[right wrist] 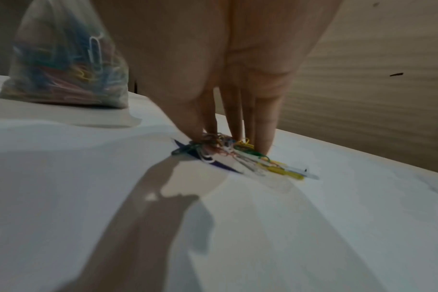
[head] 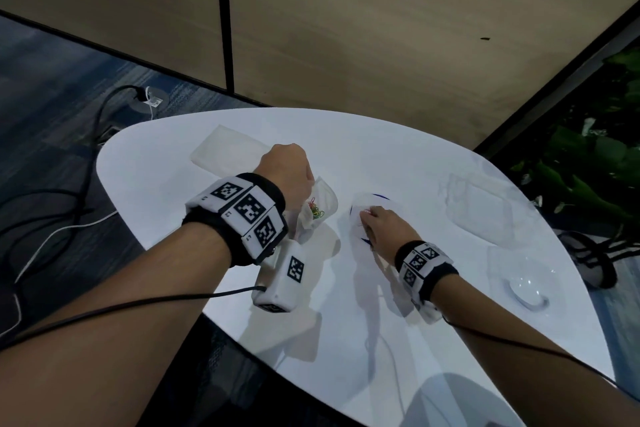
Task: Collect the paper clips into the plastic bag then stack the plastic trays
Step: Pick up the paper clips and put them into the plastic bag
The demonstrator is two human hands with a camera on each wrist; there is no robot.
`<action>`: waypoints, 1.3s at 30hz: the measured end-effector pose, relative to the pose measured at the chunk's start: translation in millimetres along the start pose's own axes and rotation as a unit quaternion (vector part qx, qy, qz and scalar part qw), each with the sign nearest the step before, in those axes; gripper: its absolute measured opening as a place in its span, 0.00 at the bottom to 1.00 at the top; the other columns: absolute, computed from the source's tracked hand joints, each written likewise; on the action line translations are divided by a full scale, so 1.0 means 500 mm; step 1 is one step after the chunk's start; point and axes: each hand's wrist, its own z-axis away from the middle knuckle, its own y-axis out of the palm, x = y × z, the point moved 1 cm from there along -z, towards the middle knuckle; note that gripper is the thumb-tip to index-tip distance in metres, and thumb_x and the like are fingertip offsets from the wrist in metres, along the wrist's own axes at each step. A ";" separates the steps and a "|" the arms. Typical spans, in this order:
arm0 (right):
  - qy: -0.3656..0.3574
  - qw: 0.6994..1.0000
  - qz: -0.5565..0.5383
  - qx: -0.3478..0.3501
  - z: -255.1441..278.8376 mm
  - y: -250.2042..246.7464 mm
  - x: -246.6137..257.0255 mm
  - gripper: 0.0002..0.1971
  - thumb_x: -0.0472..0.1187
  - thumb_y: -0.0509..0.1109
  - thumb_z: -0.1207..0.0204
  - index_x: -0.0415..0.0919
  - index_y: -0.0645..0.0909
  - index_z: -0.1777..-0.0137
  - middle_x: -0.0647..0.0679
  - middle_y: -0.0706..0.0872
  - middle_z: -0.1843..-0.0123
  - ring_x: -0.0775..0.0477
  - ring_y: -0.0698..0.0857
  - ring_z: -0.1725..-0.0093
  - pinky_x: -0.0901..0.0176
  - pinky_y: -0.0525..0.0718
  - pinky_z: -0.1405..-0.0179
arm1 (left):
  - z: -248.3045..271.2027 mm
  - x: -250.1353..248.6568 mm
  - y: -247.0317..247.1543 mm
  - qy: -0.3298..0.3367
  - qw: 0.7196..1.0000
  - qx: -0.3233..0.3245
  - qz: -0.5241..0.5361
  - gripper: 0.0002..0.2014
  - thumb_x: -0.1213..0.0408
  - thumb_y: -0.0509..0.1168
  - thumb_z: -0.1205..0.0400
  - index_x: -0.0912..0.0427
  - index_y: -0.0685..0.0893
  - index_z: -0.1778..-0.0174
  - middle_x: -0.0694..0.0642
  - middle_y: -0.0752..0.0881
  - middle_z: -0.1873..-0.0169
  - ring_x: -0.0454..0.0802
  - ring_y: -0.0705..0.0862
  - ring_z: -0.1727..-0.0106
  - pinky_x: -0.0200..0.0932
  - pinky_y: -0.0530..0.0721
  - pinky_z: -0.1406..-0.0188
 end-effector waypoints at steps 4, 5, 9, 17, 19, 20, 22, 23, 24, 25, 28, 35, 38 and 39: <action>0.047 0.999 -0.006 -0.018 0.004 -0.020 0.004 0.10 0.29 0.64 0.25 0.39 0.87 0.57 0.43 0.84 0.57 0.40 0.85 0.59 0.55 0.84 0.60 | 0.000 -0.003 -0.003 -0.004 1.000 0.005 0.009 0.10 0.73 0.64 0.17 0.63 0.91 0.49 0.63 0.91 0.49 0.62 0.92 0.47 0.54 0.91 0.43; 0.078 0.996 -0.040 -0.026 0.006 -0.031 0.001 0.12 0.30 0.64 0.25 0.39 0.89 0.56 0.44 0.87 0.57 0.41 0.87 0.58 0.56 0.86 0.58 | 0.002 -0.004 -0.003 -0.004 1.000 0.006 0.008 0.10 0.73 0.65 0.17 0.62 0.91 0.50 0.63 0.91 0.49 0.62 0.92 0.47 0.54 0.91 0.43; 0.236 0.933 -0.262 -0.071 0.016 -0.069 -0.031 0.03 0.37 0.77 0.28 0.43 0.93 0.59 0.51 0.91 0.62 0.54 0.88 0.61 0.69 0.84 0.56 | 0.002 -0.003 0.000 -0.001 1.000 0.009 0.002 0.10 0.74 0.65 0.18 0.61 0.91 0.49 0.62 0.92 0.48 0.61 0.92 0.47 0.53 0.91 0.43; 0.253 0.646 -0.705 -0.147 0.051 -0.175 -0.003 0.07 0.27 0.79 0.31 0.32 0.90 0.53 0.37 0.92 0.55 0.42 0.91 0.56 0.56 0.90 0.48 | 0.004 -0.015 0.011 0.006 1.000 0.021 0.002 0.11 0.74 0.63 0.18 0.63 0.91 0.48 0.62 0.92 0.49 0.62 0.92 0.48 0.53 0.91 0.44; 0.206 0.587 -0.772 -0.133 0.056 -0.210 0.046 0.11 0.26 0.77 0.29 0.26 0.88 0.47 0.36 0.92 0.52 0.44 0.90 0.55 0.61 0.89 0.51 | 0.003 -0.017 0.014 0.005 1.000 0.020 0.007 0.11 0.74 0.63 0.17 0.63 0.91 0.48 0.62 0.92 0.49 0.62 0.92 0.47 0.53 0.91 0.43; 0.189 0.572 -0.789 -0.119 0.057 -0.224 0.074 0.12 0.26 0.76 0.28 0.25 0.87 0.45 0.37 0.92 0.52 0.46 0.90 0.55 0.62 0.89 0.52 | 0.002 -0.017 0.015 0.005 1.000 0.019 0.012 0.11 0.74 0.63 0.17 0.63 0.91 0.48 0.62 0.92 0.48 0.63 0.92 0.47 0.53 0.91 0.43; 0.164 0.569 -0.801 -0.091 0.057 -0.236 0.127 0.11 0.26 0.75 0.28 0.25 0.87 0.46 0.38 0.92 0.53 0.49 0.90 0.57 0.63 0.88 0.52 | 0.002 -0.018 0.018 0.006 1.000 0.017 0.019 0.11 0.72 0.63 0.17 0.64 0.91 0.48 0.62 0.92 0.48 0.63 0.92 0.47 0.53 0.91 0.43; 0.155 0.578 -0.797 -0.082 0.055 -0.235 0.150 0.09 0.26 0.76 0.28 0.26 0.87 0.47 0.38 0.92 0.55 0.49 0.90 0.58 0.63 0.88 0.53 | 0.002 -0.018 0.019 0.007 1.000 0.016 0.019 0.10 0.71 0.64 0.17 0.64 0.91 0.48 0.62 0.92 0.48 0.62 0.92 0.47 0.54 0.91 0.43; 0.148 0.594 -0.787 -0.077 0.053 -0.233 0.172 0.08 0.26 0.76 0.28 0.28 0.88 0.50 0.39 0.92 0.57 0.49 0.90 0.60 0.62 0.88 0.54 | 0.002 -0.017 0.020 0.009 1.000 0.015 0.019 0.09 0.70 0.65 0.17 0.64 0.92 0.48 0.62 0.92 0.49 0.62 0.92 0.48 0.54 0.91 0.43; 0.144 0.628 -0.761 -0.080 0.052 -0.229 0.190 0.06 0.26 0.77 0.30 0.32 0.89 0.53 0.40 0.92 0.59 0.49 0.90 0.62 0.61 0.89 0.54 | 0.002 -0.017 0.021 0.011 1.000 0.015 0.019 0.09 0.69 0.67 0.17 0.64 0.92 0.48 0.63 0.92 0.50 0.62 0.92 0.49 0.54 0.91 0.43; 0.136 0.810 -0.554 -0.139 0.041 -0.214 0.220 0.07 0.28 0.78 0.33 0.41 0.90 0.64 0.50 0.90 0.67 0.52 0.88 0.66 0.63 0.89 0.57 | 0.005 -0.016 0.024 0.015 1.000 0.014 0.018 0.09 0.71 0.66 0.18 0.64 0.92 0.50 0.62 0.92 0.51 0.62 0.92 0.50 0.54 0.91 0.44; 0.032 0.928 -0.348 -0.130 0.036 -0.212 0.231 0.12 0.28 0.67 0.29 0.40 0.92 0.61 0.44 0.91 0.66 0.43 0.87 0.62 0.51 0.85 0.57 | 0.003 -0.016 0.025 0.021 1.000 0.018 0.007 0.09 0.72 0.66 0.17 0.65 0.92 0.49 0.62 0.92 0.50 0.60 0.92 0.51 0.53 0.91 0.44; 0.024 0.928 -0.356 -0.111 0.037 -0.220 0.216 0.11 0.29 0.70 0.29 0.41 0.93 0.59 0.45 0.92 0.65 0.46 0.88 0.63 0.55 0.87 0.57 | 0.004 -0.018 0.027 0.024 0.999 0.025 0.018 0.09 0.73 0.66 0.18 0.67 0.92 0.50 0.64 0.93 0.53 0.62 0.92 0.51 0.55 0.91 0.45; 0.021 0.930 -0.352 -0.103 0.035 -0.223 0.209 0.11 0.29 0.71 0.29 0.42 0.93 0.58 0.47 0.92 0.64 0.48 0.88 0.63 0.59 0.87 0.58 | 0.004 -0.018 0.029 0.025 0.999 0.029 0.018 0.09 0.73 0.65 0.18 0.67 0.92 0.50 0.64 0.93 0.53 0.62 0.93 0.51 0.55 0.92 0.45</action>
